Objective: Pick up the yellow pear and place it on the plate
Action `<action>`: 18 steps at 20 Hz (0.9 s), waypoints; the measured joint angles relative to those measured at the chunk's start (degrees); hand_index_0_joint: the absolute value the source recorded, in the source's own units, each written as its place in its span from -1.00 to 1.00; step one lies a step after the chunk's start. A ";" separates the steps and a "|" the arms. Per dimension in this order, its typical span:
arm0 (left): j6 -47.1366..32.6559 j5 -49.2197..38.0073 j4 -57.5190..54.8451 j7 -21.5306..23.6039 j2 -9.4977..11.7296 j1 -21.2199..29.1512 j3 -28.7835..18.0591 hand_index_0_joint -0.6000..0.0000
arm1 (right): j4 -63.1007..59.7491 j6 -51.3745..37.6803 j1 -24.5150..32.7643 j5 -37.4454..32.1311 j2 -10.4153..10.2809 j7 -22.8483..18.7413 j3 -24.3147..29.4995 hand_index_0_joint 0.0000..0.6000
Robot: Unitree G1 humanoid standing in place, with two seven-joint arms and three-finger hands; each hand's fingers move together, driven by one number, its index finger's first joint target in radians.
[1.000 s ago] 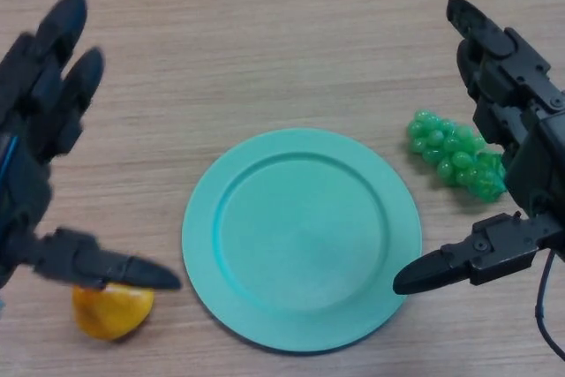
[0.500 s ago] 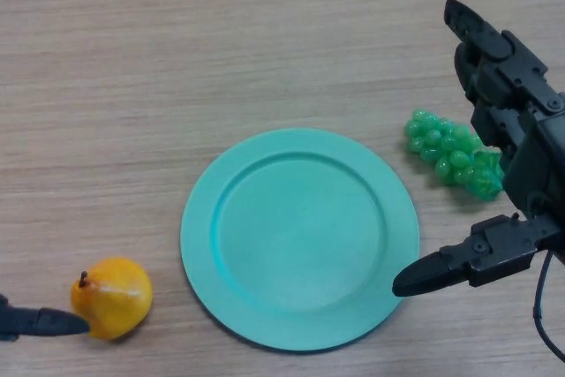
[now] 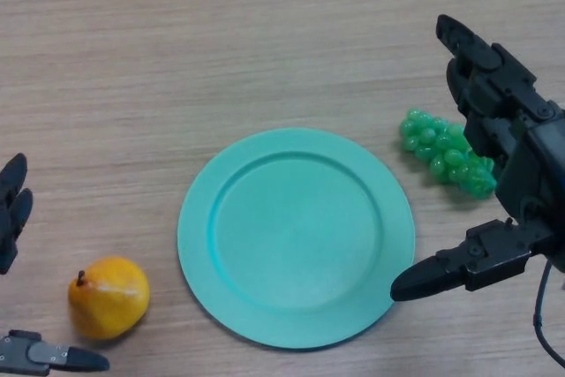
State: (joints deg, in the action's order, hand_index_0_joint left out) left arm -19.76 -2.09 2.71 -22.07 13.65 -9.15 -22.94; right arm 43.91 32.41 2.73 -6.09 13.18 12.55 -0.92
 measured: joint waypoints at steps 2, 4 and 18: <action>-2.32 1.21 3.93 2.48 1.54 0.64 0.87 1.00 | 0.54 0.68 0.03 0.00 0.00 0.00 0.02 -1.00; -3.06 0.96 7.43 3.66 2.02 1.33 2.13 1.00 | 0.77 0.68 0.04 0.00 0.00 -0.01 0.01 -1.00; -4.31 2.11 16.55 10.78 1.64 3.40 11.32 -0.66 | 4.42 1.99 -1.52 -1.32 0.28 -0.05 4.66 -1.00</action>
State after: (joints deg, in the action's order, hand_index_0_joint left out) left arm -24.07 0.01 19.25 -11.29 15.29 -5.76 -11.62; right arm 48.33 34.41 1.21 -7.41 13.46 12.49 3.74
